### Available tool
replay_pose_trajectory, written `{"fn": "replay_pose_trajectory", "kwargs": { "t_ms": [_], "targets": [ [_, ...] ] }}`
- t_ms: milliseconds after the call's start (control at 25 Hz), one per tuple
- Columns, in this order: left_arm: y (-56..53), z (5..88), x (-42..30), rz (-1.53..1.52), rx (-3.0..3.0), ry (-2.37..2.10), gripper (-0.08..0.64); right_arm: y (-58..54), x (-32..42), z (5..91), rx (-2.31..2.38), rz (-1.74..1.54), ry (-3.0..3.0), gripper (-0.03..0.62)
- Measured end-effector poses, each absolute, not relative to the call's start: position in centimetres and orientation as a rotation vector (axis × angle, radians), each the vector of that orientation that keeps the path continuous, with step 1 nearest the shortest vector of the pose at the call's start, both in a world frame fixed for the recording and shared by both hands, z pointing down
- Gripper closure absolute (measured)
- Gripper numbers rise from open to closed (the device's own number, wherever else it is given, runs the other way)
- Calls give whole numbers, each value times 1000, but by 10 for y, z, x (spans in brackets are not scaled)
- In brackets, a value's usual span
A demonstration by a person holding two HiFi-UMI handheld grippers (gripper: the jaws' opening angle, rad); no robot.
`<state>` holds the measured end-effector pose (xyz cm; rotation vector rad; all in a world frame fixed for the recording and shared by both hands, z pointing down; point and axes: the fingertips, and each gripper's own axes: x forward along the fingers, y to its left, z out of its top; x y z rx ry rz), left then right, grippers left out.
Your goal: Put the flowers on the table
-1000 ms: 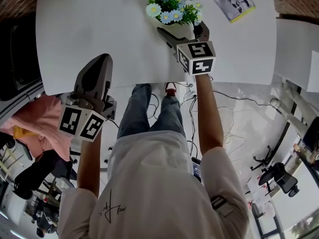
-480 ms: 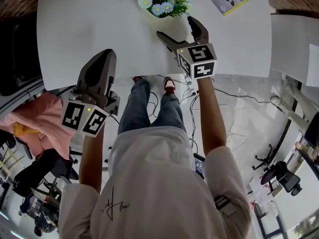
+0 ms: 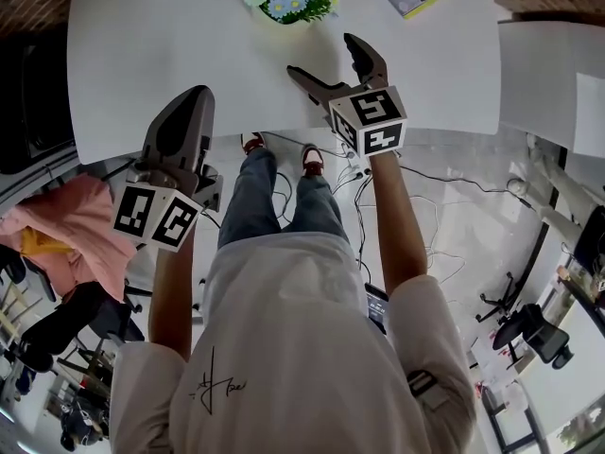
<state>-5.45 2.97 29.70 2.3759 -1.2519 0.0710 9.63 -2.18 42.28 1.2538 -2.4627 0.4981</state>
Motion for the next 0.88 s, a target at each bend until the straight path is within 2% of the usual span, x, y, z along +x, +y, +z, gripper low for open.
{"fn": "replay_pose_trajectory", "kwargs": {
  "t_ms": [440, 520, 600, 880],
  "targets": [
    [55, 281, -35, 50, 2381, -1274, 555, 32, 101, 393, 1074, 446, -2557, 133],
    [61, 279, -32, 48, 2383, -1282, 555, 41, 105, 385, 1063, 434, -2570, 193],
    [66, 277, -28, 46, 2383, -1286, 555, 48, 111, 377, 1069, 417, -2582, 315],
    [90, 277, -13, 49, 2386, -1267, 555, 79, 129, 353, 1059, 431, -2599, 474]
  ]
}}
